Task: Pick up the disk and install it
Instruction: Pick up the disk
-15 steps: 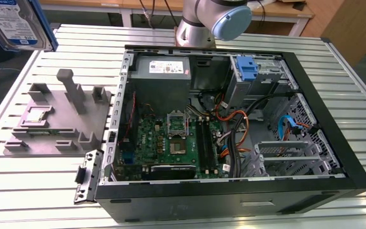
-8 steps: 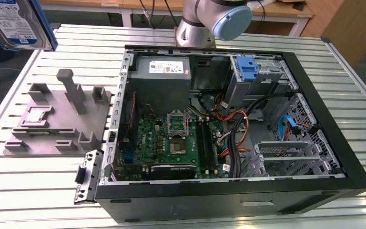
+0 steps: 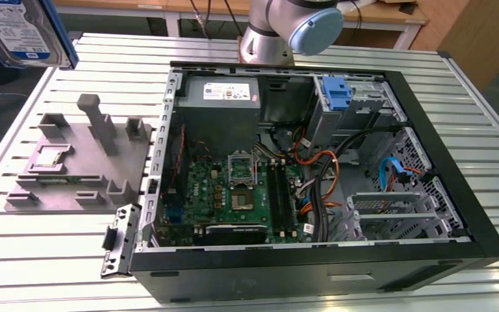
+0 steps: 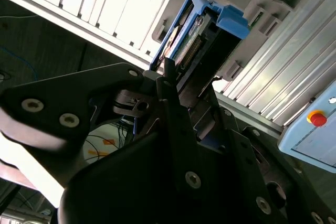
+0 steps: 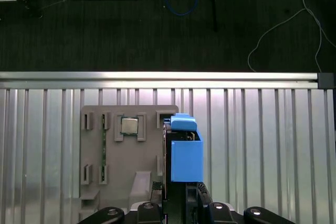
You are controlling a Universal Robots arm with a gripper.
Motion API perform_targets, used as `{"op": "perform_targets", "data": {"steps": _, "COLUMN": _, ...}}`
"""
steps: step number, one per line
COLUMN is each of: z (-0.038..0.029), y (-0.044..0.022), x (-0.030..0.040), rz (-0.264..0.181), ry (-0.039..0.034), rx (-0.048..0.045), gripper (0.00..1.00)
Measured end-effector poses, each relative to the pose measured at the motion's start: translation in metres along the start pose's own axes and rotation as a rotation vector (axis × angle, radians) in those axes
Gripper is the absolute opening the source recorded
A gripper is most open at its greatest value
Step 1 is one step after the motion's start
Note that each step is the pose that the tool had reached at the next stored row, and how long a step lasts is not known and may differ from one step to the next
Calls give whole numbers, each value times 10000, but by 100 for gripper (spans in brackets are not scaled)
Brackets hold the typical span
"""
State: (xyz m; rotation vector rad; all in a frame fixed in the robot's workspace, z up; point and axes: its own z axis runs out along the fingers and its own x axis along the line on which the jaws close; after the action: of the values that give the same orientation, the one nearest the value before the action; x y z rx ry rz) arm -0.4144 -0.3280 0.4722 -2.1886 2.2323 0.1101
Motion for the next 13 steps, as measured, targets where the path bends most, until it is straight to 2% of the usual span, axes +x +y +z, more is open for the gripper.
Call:
{"op": "perform_targets", "data": {"steps": 5, "z": -3, "y": -10, "x": -1, "rz": 1, "ry": 2, "rx": -3, "gripper": 35}}
{"op": "perform_targets", "data": {"steps": 13, "z": -5, "y": -111, "x": -2, "rz": 0, "ry": -1, "rx": -1, "gripper": 35}}
